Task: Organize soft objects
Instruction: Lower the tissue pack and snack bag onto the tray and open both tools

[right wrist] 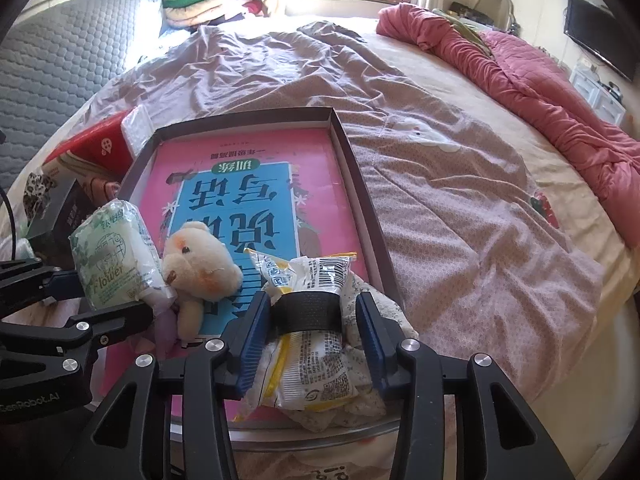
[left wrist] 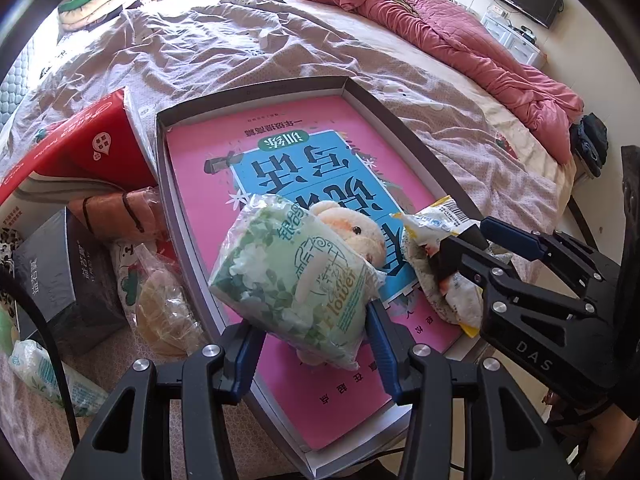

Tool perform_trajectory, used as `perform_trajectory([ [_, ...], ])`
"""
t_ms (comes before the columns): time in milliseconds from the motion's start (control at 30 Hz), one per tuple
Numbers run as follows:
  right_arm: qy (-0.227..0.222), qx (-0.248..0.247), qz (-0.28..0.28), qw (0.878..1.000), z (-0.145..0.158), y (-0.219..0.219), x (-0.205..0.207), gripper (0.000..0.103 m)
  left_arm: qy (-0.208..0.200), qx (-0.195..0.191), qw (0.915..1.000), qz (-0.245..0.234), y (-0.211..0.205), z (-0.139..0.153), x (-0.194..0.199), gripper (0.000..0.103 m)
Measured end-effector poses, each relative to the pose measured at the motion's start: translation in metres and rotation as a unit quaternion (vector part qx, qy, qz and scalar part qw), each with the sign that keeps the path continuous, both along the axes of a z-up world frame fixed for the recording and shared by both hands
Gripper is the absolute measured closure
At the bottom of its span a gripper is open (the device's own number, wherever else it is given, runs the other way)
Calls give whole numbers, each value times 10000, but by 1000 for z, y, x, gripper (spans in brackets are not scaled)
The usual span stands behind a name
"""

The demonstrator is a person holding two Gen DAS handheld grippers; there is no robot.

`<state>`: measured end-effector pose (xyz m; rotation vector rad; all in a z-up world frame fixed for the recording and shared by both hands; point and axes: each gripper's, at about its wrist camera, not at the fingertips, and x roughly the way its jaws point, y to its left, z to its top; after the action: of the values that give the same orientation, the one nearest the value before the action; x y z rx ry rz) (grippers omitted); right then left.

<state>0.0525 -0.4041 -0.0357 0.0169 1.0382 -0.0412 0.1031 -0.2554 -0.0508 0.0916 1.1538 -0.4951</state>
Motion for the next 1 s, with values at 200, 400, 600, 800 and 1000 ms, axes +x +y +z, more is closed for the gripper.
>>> perform_trajectory([
  [200,-76,88,-54,9999,5,-1,0,48,-15,-40,10000,12,5,0,-4,53],
  [400,-156,71,-122,9998,11,-1,-3,47,-4,-46,10000,-15,6,0,-7,53],
  [600,-233,91,-173,9995,18,-3,-4,45,-1,-32,10000,-36,5,1,-10,53],
  [800,-261,105,-166,9995,22,-3,-6,45,-9,35,10000,-34,5,2,-12,51],
  [1000,-274,104,-161,9994,24,0,-6,45,33,98,9999,-32,7,2,-13,49],
])
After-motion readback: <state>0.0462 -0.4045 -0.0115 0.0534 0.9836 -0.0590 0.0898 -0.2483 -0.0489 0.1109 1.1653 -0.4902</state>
